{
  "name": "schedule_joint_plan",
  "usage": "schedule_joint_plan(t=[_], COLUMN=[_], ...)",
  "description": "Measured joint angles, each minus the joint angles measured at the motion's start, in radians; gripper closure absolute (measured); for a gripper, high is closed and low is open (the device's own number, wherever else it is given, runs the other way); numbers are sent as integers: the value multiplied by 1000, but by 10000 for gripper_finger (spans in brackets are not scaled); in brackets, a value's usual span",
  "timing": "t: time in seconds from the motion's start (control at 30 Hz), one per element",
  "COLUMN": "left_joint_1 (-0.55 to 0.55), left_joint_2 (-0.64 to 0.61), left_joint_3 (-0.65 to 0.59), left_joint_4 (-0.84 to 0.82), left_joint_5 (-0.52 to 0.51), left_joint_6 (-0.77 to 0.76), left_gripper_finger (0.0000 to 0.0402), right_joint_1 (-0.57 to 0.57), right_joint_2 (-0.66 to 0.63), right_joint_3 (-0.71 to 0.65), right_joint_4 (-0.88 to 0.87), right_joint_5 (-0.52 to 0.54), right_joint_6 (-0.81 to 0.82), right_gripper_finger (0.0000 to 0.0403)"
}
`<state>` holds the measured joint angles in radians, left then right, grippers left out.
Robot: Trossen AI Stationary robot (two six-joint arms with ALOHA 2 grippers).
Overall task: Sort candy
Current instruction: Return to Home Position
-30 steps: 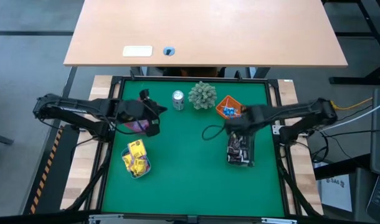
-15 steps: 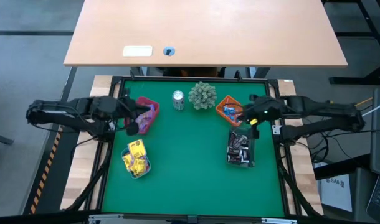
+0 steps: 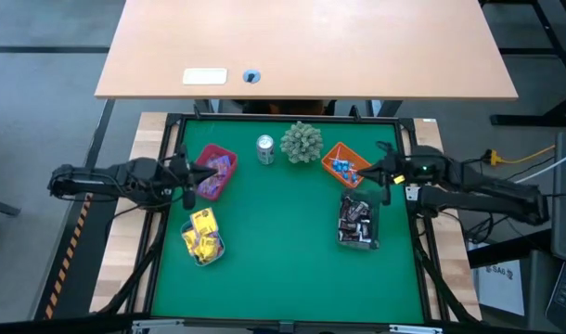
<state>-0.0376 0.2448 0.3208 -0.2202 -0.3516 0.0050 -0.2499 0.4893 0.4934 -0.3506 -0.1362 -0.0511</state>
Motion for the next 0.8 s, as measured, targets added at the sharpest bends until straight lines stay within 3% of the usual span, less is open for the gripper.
schedule_joint_plan(t=[0.3, 0.5, 0.8], left_joint_1=[0, 0, 0], left_joint_2=[-162, -236, -242], left_joint_3=[-121, -178, -237], left_joint_4=[8, 7, 9], left_joint_5=[3, 2, -1], left_joint_6=[-1, 5, -11], left_gripper_finger=[400, 400, 400], right_joint_1=[-104, -140, -144], right_joint_2=[-140, -166, -188], right_joint_3=[-163, -220, -368], right_joint_4=[123, 147, 322], right_joint_5=[-140, -153, -199], right_joint_6=[-6, 5, 49], right_gripper_finger=[400, 400, 400])
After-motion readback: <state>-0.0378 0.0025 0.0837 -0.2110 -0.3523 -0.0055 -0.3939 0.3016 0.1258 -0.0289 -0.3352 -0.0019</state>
